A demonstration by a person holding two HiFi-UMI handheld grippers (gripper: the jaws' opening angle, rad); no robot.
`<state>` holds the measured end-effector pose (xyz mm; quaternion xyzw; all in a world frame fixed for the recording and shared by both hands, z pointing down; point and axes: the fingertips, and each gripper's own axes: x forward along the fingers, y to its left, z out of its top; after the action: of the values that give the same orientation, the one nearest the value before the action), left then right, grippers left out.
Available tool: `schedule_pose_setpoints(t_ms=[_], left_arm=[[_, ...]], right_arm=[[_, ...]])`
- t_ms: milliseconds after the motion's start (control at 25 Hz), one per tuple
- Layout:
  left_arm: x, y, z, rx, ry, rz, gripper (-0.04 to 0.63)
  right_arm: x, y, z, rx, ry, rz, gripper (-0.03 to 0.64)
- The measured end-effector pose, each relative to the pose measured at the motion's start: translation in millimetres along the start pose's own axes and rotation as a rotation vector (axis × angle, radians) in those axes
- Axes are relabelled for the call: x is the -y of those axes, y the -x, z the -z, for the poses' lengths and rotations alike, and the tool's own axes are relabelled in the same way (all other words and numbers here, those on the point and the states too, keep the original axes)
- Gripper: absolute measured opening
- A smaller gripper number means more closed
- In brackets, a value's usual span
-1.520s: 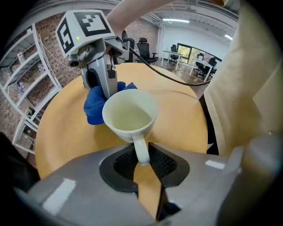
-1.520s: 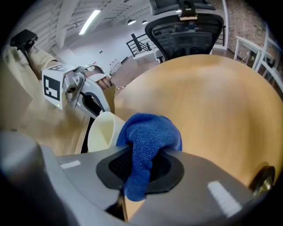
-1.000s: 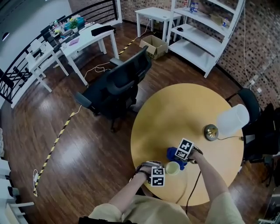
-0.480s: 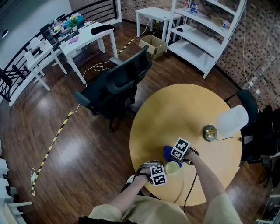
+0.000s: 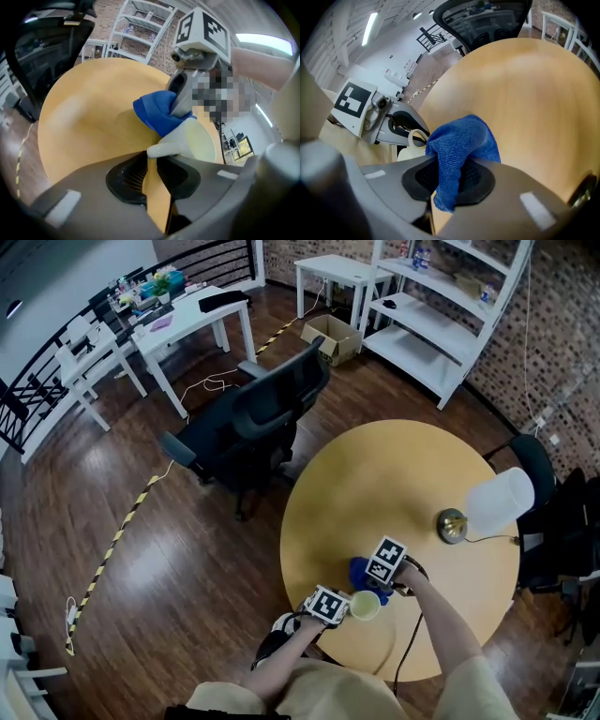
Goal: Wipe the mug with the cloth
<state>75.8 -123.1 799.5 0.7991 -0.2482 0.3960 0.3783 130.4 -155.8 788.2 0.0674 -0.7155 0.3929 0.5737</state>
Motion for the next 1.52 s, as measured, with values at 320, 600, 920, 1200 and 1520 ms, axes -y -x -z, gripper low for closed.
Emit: schedule_pose_setpoints(t_ms=[320, 600, 920, 1200, 1520], left_arm=[[3.0, -1.4, -4.9, 0.069, 0.245, 0.121, 0.021], [2.6, -3.7, -8.0, 0.058, 0.221, 0.135, 0.021], [2.0, -5.9, -12.7, 0.040, 0.187, 0.146, 0.020], [2.1, -5.1, -9.2, 0.044, 0.191, 0.147, 0.023], [-1.6, 13.5, 4.9, 0.070, 0.255, 0.194, 0.075]], right_arm=[[-2.2, -5.5, -2.5, 0.013, -0.143, -0.001, 0.057], [-5.2, -4.0, -8.3, 0.038, -0.233, -0.006, 0.057], [-23.1, 1.5, -37.9, 0.127, -0.284, -0.116, 0.057], [-24.4, 7.5, -44.2, 0.215, -0.358, -0.178, 0.057], [-4.7, 45.2, -37.4, 0.505, -0.437, -0.182, 0.057]])
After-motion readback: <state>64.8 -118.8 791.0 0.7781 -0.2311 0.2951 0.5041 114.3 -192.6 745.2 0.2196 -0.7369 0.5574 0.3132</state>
